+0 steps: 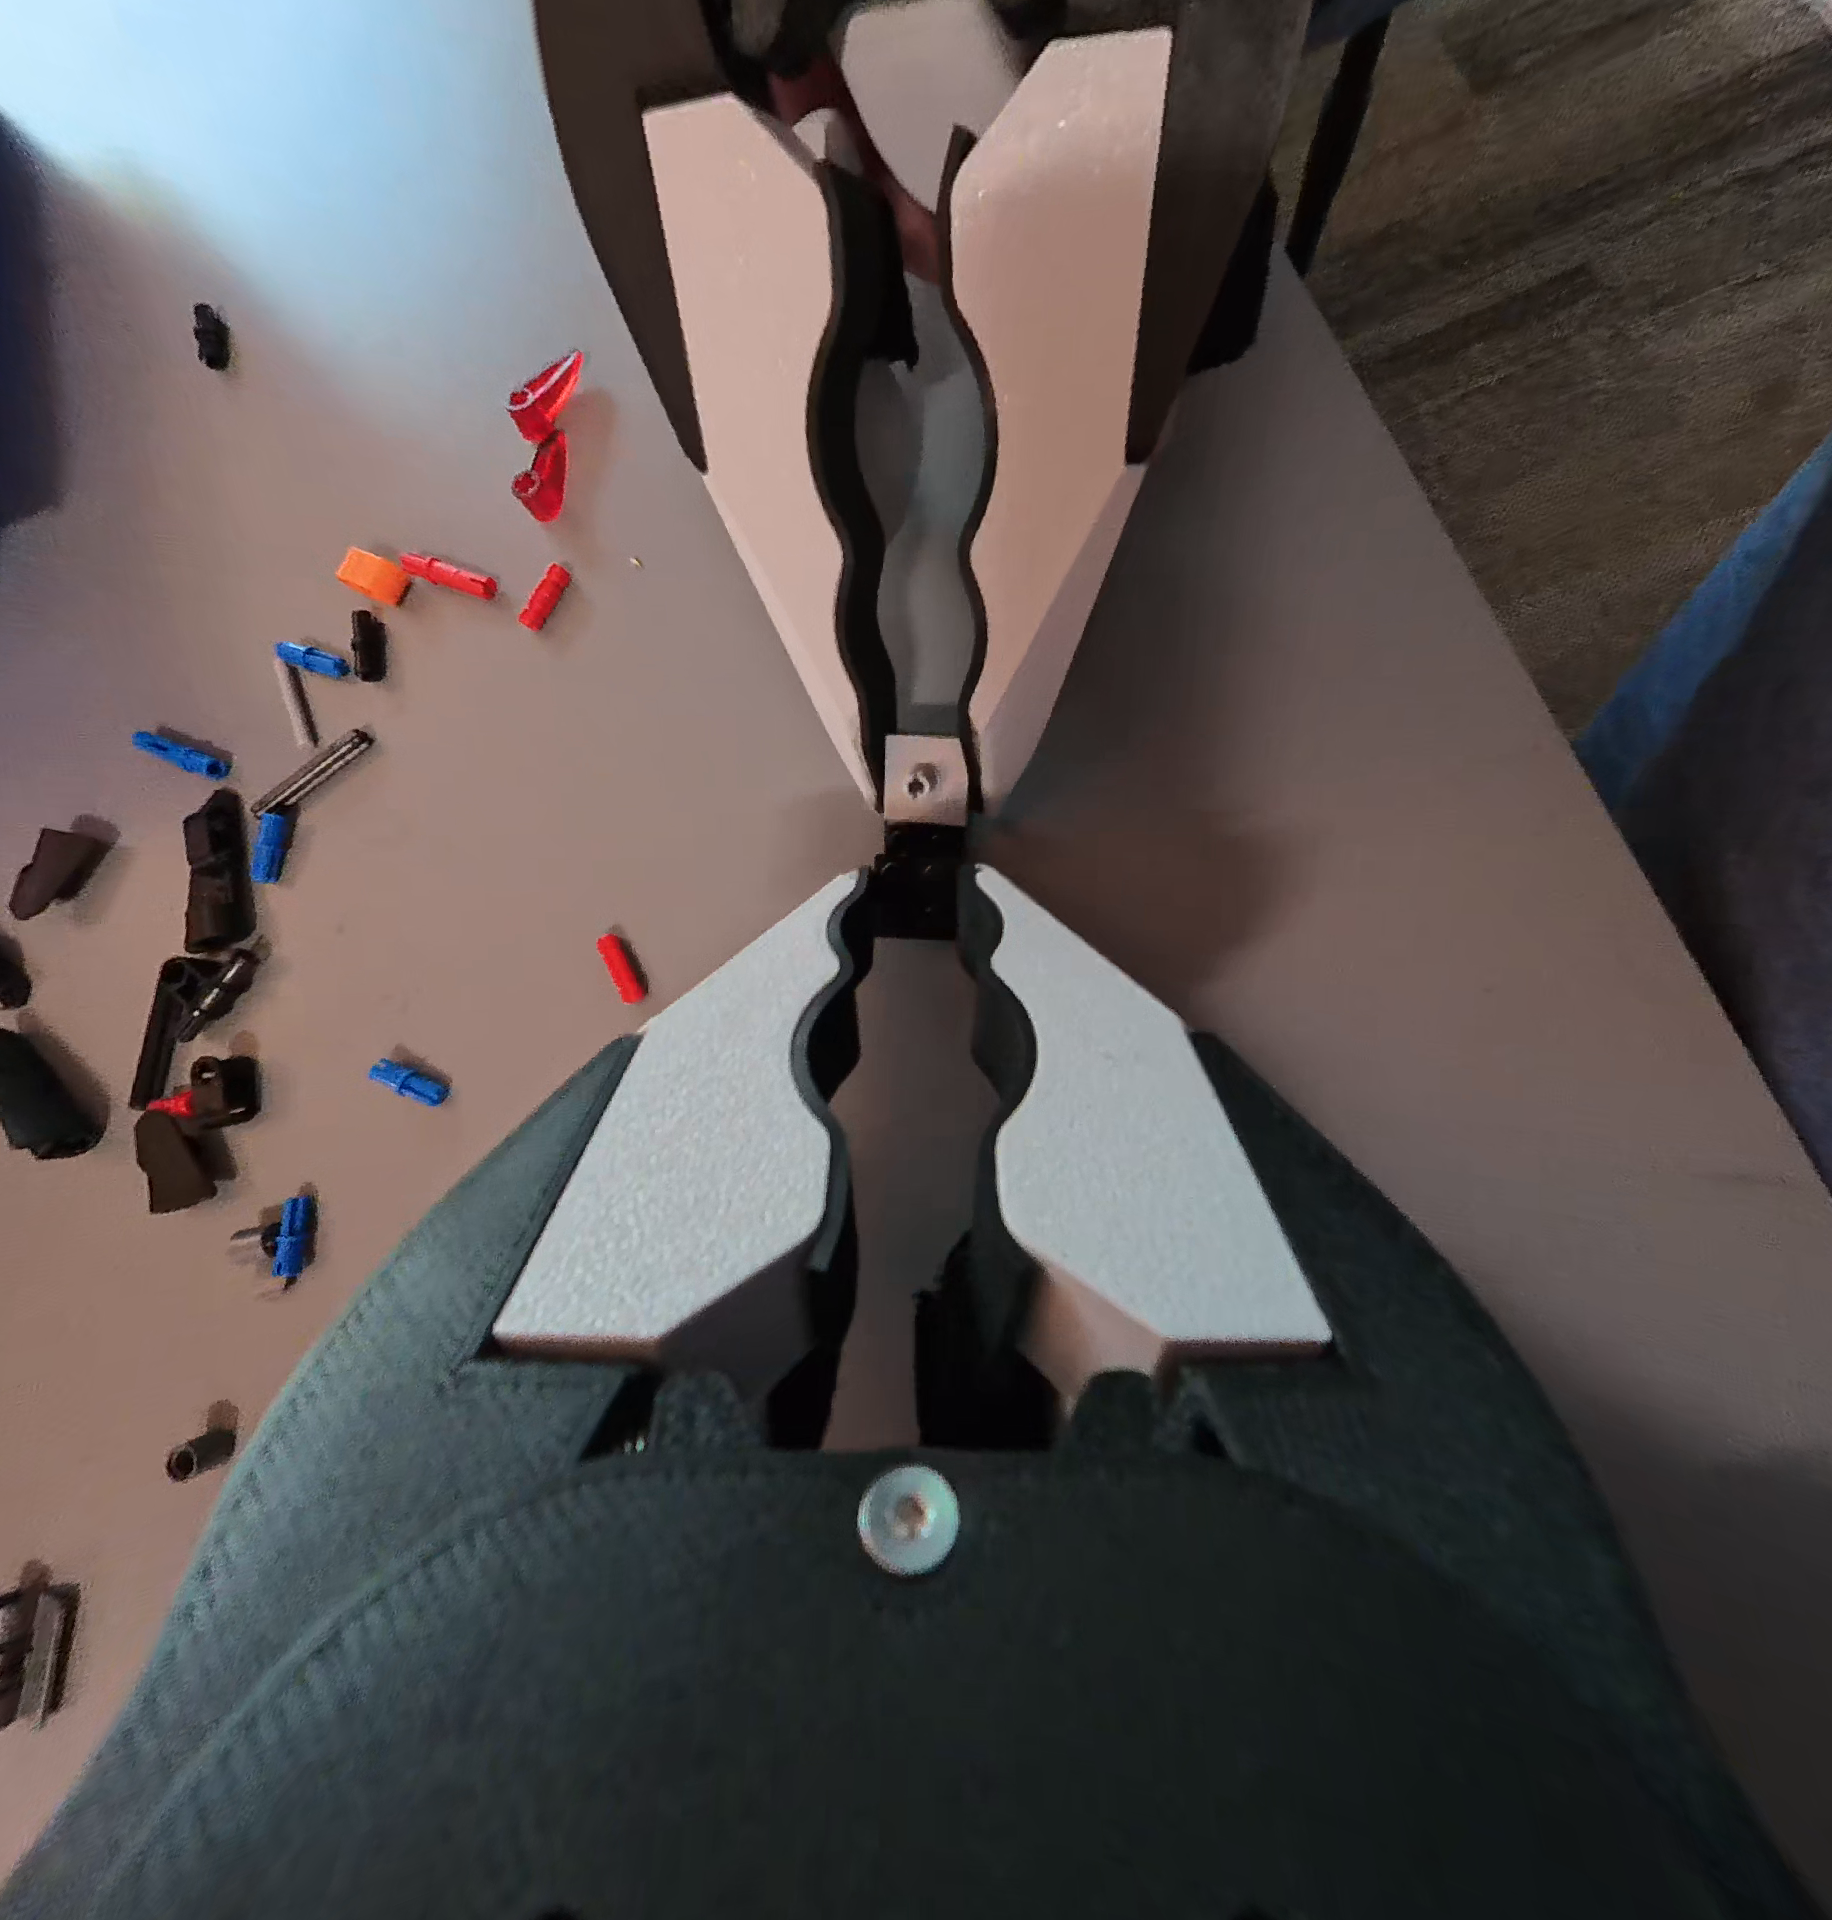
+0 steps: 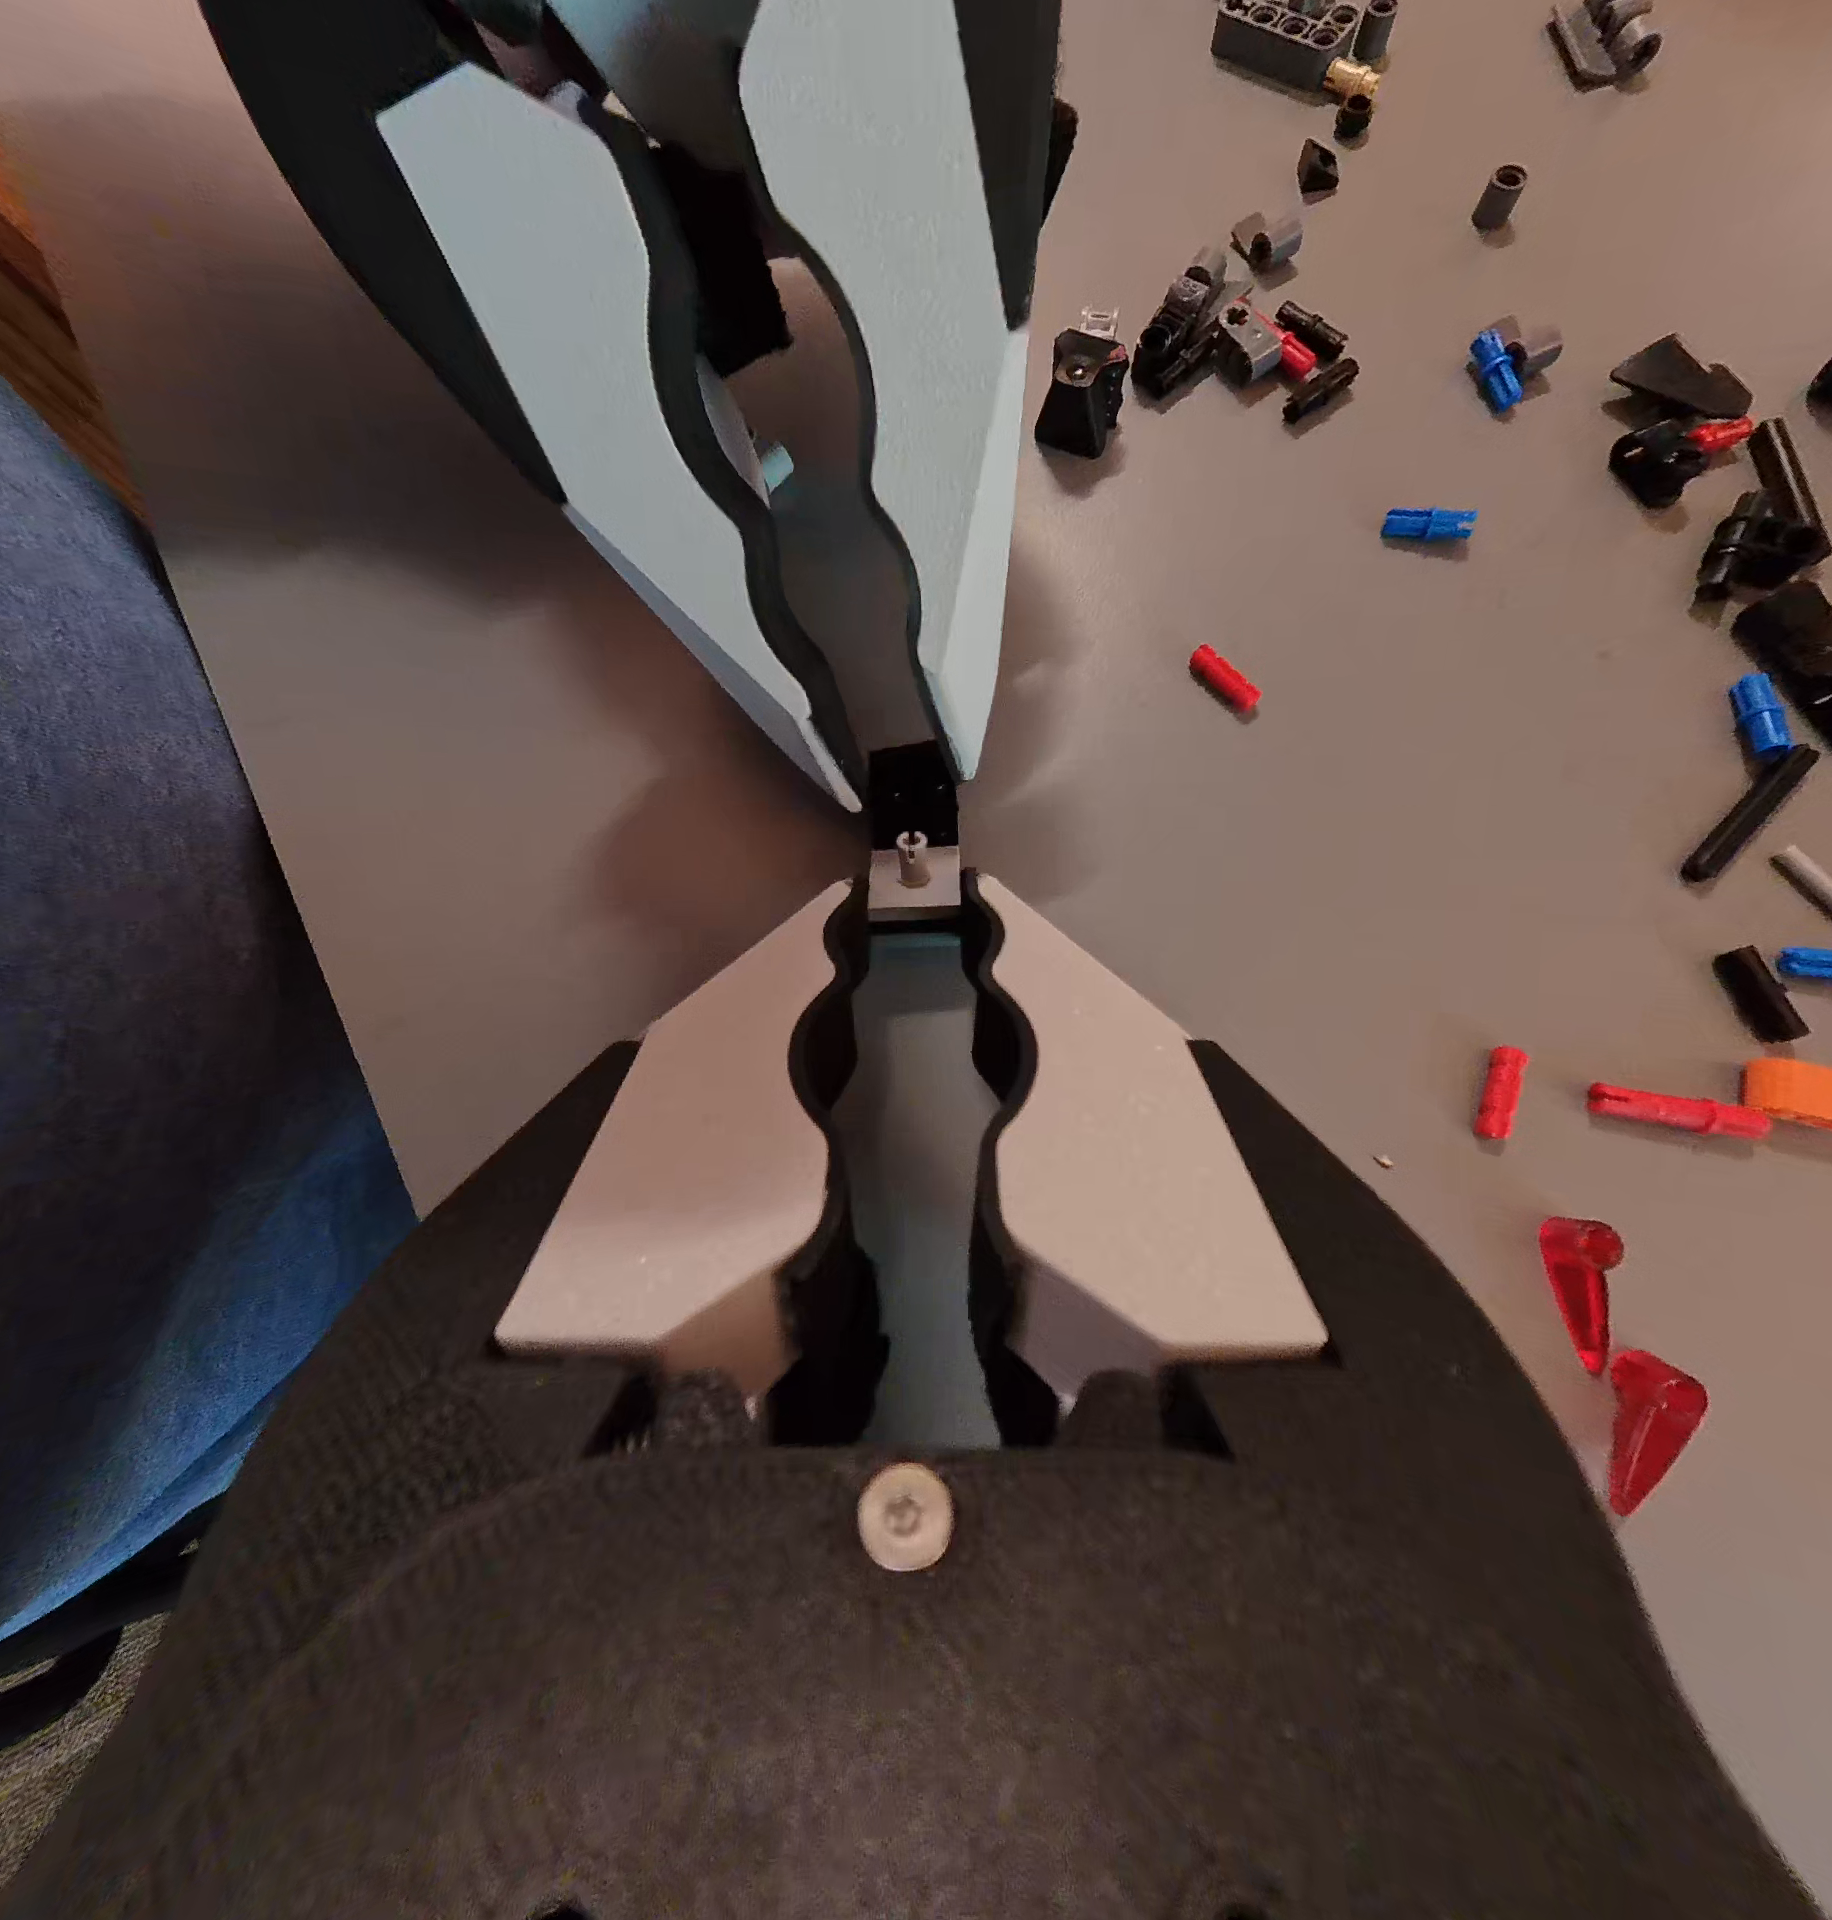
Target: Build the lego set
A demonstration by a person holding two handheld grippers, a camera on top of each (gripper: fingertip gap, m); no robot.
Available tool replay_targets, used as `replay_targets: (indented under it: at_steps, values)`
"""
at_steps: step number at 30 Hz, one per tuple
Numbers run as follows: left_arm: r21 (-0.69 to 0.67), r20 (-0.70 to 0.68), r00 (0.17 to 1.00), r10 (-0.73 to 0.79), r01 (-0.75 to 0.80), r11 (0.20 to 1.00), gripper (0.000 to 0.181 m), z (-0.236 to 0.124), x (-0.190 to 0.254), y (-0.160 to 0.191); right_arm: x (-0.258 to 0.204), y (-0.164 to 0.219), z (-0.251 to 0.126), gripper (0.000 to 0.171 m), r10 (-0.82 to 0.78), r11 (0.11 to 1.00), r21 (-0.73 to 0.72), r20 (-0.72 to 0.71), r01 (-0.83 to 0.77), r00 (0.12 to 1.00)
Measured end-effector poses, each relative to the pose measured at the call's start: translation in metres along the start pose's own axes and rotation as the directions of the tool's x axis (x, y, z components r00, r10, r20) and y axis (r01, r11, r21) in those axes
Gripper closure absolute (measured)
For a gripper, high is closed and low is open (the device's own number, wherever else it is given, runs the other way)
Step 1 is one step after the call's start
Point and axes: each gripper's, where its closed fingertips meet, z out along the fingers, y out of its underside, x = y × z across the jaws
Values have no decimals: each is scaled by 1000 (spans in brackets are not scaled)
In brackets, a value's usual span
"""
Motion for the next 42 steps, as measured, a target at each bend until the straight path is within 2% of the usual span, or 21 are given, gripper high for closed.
replay_targets:
  at_steps: [22,36,38,40,42]
  values:
    - [4,-73,997,-14,14,1000,167,4,4,-3,-1,1,1,157,-18,1000,-4,18,18,1000]
    - [57,18,991,-134,133,990,166,8,4,-5,-1,1,-1,157,-1,1000,-1,37,1,999]
    - [78,25,978,-205,203,976,165,4,1,-5,0,-2,-2,157,32,999,15,59,-33,998]
    - [117,75,970,-230,221,968,150,-7,-9,-9,0,-12,-7,157,85,993,75,96,-92,992]
    - [163,111,965,-236,217,963,145,-21,-16,-16,1,-24,-13,157,178,972,127,159,-199,971]
